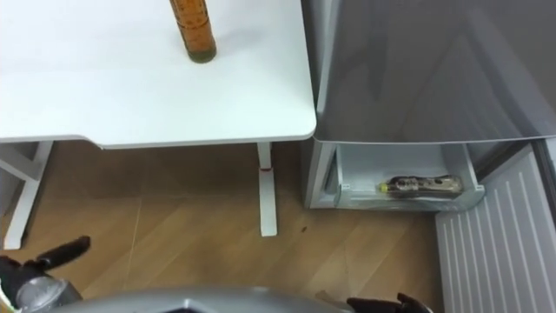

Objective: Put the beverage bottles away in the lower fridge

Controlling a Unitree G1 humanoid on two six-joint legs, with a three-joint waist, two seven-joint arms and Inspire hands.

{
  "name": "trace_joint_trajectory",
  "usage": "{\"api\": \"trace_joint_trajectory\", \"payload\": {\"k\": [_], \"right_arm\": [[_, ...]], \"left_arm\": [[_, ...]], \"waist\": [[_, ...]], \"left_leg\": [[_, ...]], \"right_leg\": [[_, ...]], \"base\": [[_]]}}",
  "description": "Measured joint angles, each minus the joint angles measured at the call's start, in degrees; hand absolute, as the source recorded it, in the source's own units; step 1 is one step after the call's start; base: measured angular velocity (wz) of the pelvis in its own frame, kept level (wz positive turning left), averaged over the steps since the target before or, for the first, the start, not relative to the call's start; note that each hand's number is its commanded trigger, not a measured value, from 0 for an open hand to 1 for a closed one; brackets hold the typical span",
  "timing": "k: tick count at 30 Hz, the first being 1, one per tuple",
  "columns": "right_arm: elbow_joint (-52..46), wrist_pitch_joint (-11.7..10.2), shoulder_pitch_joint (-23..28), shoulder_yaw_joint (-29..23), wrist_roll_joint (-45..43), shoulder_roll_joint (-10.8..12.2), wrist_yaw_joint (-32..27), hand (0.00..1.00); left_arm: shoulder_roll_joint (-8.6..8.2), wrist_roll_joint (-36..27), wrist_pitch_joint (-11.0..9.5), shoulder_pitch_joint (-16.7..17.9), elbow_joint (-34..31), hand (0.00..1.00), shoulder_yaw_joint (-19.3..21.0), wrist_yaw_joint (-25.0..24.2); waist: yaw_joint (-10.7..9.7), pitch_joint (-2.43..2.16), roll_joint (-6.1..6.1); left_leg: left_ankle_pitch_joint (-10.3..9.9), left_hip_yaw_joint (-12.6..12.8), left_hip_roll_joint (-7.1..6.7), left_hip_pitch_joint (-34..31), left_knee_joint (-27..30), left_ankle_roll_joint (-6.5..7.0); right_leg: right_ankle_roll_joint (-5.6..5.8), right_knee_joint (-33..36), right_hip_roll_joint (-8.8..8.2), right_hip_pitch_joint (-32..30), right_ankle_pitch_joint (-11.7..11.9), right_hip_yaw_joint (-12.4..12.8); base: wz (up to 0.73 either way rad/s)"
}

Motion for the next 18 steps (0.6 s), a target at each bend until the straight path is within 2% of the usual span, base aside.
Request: {"api": "trace_joint_trajectory", "payload": {"k": [2, 5, 9, 12, 14, 15, 16, 17, 18], "right_arm": [[-0.15, -0.3, -0.07, -0.04, -1.25, -0.01, -0.02, 0.0], [-0.14, -1.17, -0.21, -0.05, -2.38, -0.03, -0.01, 0.0], [-0.09, -1.66, 0.08, 0.0, -2.75, -0.01, -0.03, 0.0], [-0.07, -1.93, -0.04, -0.05, -3.72, 0.06, 0.17, 0.0], [0.28, -2.4, -0.23, -0.07, -4.22, 0.26, 1.09, 0.0], [0.91, -2.46, -0.64, -0.17, -4.22, 0.17, 1.76, 0.0], [1.19, -2.48, -1.16, -0.61, -4.23, -0.07, 1.94, 0.0], [1.18, -2.6, -1.53, -0.99, -4.46, -0.18, 1.94, 0.0], [1.15, -2.62, -1.6, -1.25, -4.76, -0.19, 1.94, 0.0]], "left_arm": [[0.05, -0.92, -2.02, -0.14, -3.87, 0.0, -0.19, 1.83], [0.05, -0.91, -4.44, -0.26, -6.31, 0.0, -0.61, 2.99], [0.05, 0.9, -5.79, -0.3, -7.26, 0.0, -0.63, 3.51], [0.03, 3.09, -5.8, 0.22, -12.64, 0.0, -0.61, 3.63], [0.05, 6.18, -5.42, 0.32, -22.45, 0.0, -0.74, 3.65], [0.48, 7.34, -5.51, -0.14, -30.58, 0.0, -1.4, 3.59], [1.68, 8.35, -6.3, -0.87, -36.82, 0.0, -2.2, 3.23], [3.19, 9.82, -7.73, -1.7, -40.21, 0.0, -2.95, 2.61], [3.62, 10.47, -8.14, -1.98, -41.5, 0.0, -3.0, 2.18]], "waist": [[-0.09, -0.02, 0.06], [-0.07, -0.06, 0.23], [0.06, -0.04, 0.19], [0.13, 0.05, -0.05], [-0.3, 0.15, -0.53], [-0.16, 0.2, -0.76], [-0.18, 0.19, -0.5], [-0.36, 0.42, -0.49], [-0.59, 0.37, -0.14]], "left_leg": [[0.0, 0.01, -0.01, 0.09, -0.04, 0.0], [0.0, 0.02, -0.01, 0.3, -0.16, -0.01], [0.02, 0.25, 0.0, 0.79, -0.44, -0.03], [0.01, 0.15, 0.01, 0.61, -0.45, -0.03], [0.01, -0.81, -0.01, -0.3, 0.2, -0.04], [0.0, -1.06, 0.01, -0.54, 0.41, -0.05], [0.0, -0.97, 0.01, -0.47, 0.36, -0.04], [0.01, -0.59, 0.01, -0.16, 0.07, -0.04], [0.01, -0.42, 0.01, -0.11, -0.23, -0.04]], "right_leg": [[0.0, 0.0, 0.02, -0.01, 0.0, 0.01], [0.0, 0.0, 0.03, 0.0, 0.0, 0.02], [0.0, -0.05, 0.1, 0.04, 0.0, 0.36], [0.0, -0.09, 0.11, -0.03, 0.0, 0.32], [-0.01, -0.15, 0.23, -0.11, 0.0, -0.22], [-0.01, -0.15, 0.3, -0.13, 0.01, -0.28], [-0.01, -0.15, 0.28, -0.05, 0.01, -0.21], [-0.01, -0.15, 0.27, 0.05, 0.01, 0.15], [-0.01, -0.15, 0.26, 0.1, 0.01, 0.33]], "base": [[0.0], [0.0], [-0.04], [0.04], [0.2], [0.1], [-0.03], [-0.12], [-0.16]]}}
